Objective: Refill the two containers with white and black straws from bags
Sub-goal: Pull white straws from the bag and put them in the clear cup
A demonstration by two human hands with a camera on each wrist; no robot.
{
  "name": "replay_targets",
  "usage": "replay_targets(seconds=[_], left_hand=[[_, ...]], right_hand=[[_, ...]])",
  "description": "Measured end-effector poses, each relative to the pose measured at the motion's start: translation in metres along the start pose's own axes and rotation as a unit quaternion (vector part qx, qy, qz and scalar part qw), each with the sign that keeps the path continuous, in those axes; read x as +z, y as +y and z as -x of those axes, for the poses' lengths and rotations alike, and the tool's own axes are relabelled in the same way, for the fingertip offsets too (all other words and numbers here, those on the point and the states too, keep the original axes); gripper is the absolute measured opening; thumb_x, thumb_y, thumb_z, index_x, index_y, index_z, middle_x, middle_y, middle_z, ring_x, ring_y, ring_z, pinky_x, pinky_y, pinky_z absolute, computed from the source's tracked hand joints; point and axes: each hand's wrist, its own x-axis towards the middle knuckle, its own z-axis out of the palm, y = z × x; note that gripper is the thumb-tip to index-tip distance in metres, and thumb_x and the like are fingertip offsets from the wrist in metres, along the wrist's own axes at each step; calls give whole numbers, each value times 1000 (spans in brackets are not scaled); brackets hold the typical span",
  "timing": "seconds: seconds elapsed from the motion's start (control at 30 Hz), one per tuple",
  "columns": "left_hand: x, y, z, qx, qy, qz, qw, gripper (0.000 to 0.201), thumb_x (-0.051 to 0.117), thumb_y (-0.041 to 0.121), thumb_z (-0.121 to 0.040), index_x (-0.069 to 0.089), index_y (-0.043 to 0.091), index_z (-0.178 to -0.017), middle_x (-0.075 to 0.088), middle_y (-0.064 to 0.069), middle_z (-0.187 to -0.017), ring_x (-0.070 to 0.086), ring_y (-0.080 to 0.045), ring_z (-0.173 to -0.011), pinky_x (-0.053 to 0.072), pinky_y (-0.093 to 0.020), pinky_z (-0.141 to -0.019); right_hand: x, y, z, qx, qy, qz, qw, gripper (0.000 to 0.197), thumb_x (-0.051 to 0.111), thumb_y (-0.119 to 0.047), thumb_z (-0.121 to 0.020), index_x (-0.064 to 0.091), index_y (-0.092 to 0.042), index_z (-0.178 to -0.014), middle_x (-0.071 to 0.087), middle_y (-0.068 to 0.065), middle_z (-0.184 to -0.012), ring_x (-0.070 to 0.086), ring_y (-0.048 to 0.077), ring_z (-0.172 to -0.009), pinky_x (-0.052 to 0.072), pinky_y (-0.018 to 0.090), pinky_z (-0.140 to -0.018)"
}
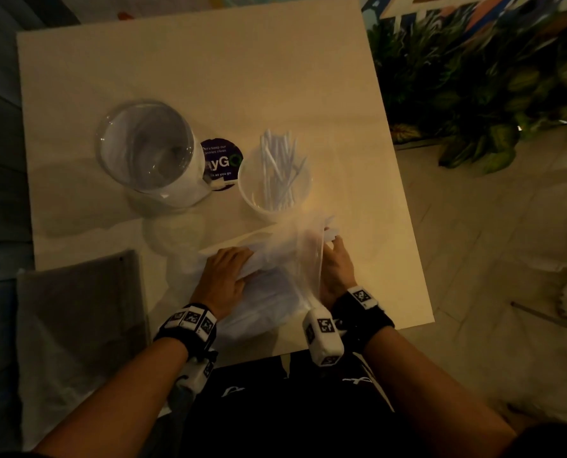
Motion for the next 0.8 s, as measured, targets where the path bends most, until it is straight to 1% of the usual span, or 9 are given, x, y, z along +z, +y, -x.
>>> replay_targets(seconds=[0.1,0.2,0.27,0.3,0.37,0.43,0.5,0.63,0.8], left_hand=[[-1,4,1,11,-2,1,1000,55,67,12,-79,44,23,-128,57,-6,-124,44,-22,-114,32,-34,-97],[-4,4,2,17,-7,9,1000,51,59,18,-80,43,25,-128,57,-6,-124,43,-21,-114,29,-30,-97],[-6,4,2,12,-7,20,1000,44,54,24,-84,46,24,-128,56,-4,-124,45,-20,-115,29,-28,-99],[-6,4,2,8,-5,25,1000,42,52,29,-86,49,23,-127,56,-2,-124,46,-20,-115,29,-28,-99],[-7,6,2,0,-1,35,999,41,47,39,-89,52,22,-126,56,1,-123,47,-18,-115,30,-28,-99],[-8,7,1,-10,1,43,999,41,46,45,-90,53,23,-124,56,3,-121,47,-16,-113,32,-30,-98],[-8,8,0,-12,8,48,999,40,48,48,-91,52,25,-123,57,4,-121,48,-15,-113,36,-32,-98],[-10,10,0,-21,0,60,998,43,47,53,-90,53,25,-123,57,5,-121,50,-16,-112,38,-35,-100],[-9,8,-1,-24,-15,47,998,45,52,55,-88,53,26,-123,56,7,-121,50,-16,-113,39,-37,-99]], right_hand=[[4,4,1,-36,3,184,982,8,62,-3,-94,63,3,-99,67,9,-83,63,21,-82,51,33,-71],[11,-2,3,-93,-5,203,975,26,66,-12,-95,63,13,-88,67,24,-83,60,25,-78,51,43,-69],[14,-11,2,-109,16,202,973,41,69,-26,-92,58,13,-86,60,33,-83,55,24,-74,48,42,-67],[14,-15,0,-91,36,189,977,47,72,-37,-88,57,6,-79,55,31,-78,52,22,-72,46,40,-65],[14,-21,-2,-61,66,150,985,40,72,-50,-82,56,-18,-63,46,16,-72,44,21,-70,40,40,-66],[12,-24,-2,-60,54,119,990,39,66,-37,-93,60,-29,-56,40,9,-73,40,23,-72,37,41,-71],[9,-28,-3,-47,71,43,996,44,66,-23,-95,51,-25,-54,40,5,-65,41,21,-66,38,40,-69],[5,-41,-8,-38,89,-124,988,39,67,-18,-94,43,-17,-63,47,2,-53,50,14,-48,48,29,-52],[2,-58,-11,-69,94,-183,976,35,66,-23,-96,43,-22,-69,28,-4,-50,29,11,-44,36,27,-47]])
